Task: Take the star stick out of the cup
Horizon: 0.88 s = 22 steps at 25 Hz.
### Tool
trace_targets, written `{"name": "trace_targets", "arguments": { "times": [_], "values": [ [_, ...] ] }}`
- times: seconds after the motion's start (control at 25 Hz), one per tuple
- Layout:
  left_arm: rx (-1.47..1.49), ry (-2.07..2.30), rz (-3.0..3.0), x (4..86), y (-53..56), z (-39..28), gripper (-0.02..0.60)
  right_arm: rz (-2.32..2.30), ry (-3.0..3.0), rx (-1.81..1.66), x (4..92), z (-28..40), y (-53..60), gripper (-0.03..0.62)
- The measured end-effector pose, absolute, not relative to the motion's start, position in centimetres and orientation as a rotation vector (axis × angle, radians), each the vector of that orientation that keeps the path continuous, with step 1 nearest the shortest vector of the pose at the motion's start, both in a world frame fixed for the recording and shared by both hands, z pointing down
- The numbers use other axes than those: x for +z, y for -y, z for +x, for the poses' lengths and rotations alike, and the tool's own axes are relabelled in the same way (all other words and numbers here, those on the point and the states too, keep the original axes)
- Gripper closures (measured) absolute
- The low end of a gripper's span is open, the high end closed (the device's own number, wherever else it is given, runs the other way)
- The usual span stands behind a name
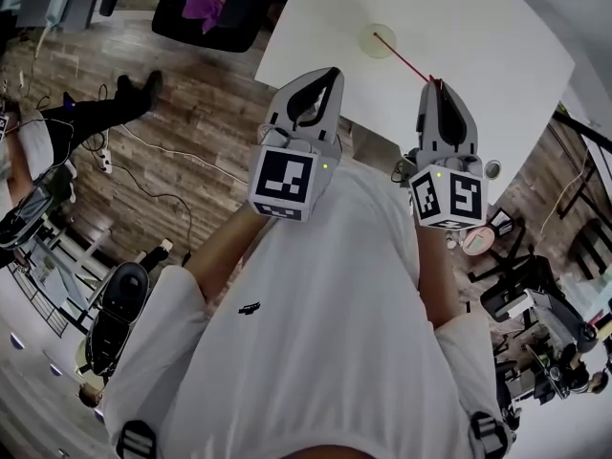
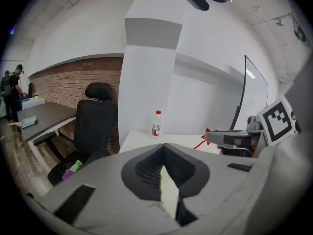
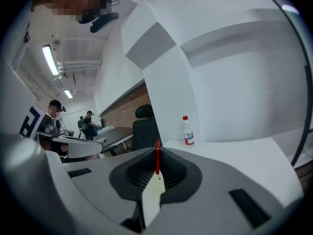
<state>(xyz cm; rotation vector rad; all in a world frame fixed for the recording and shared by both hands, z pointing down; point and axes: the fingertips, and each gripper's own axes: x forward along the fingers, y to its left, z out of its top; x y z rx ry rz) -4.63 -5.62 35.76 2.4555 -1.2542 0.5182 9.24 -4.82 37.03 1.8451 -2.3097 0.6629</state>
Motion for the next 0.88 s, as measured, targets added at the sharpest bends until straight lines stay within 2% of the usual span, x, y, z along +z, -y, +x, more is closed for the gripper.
{"name": "trace_targets", "arguments": {
  "times": [0.36,0.88],
  "values": [
    [0.458,1.318,2.472,33.4,6.0,-6.3,0.588,1.900,2.315,0.574,33.5,10.9,2.8,0.573],
    [0.421,1.326,2.505,32.2,6.7,-5.2,0.588,1.957,2.213,0.423,30.2,17.3,-1.0,0.574]
  ]
}}
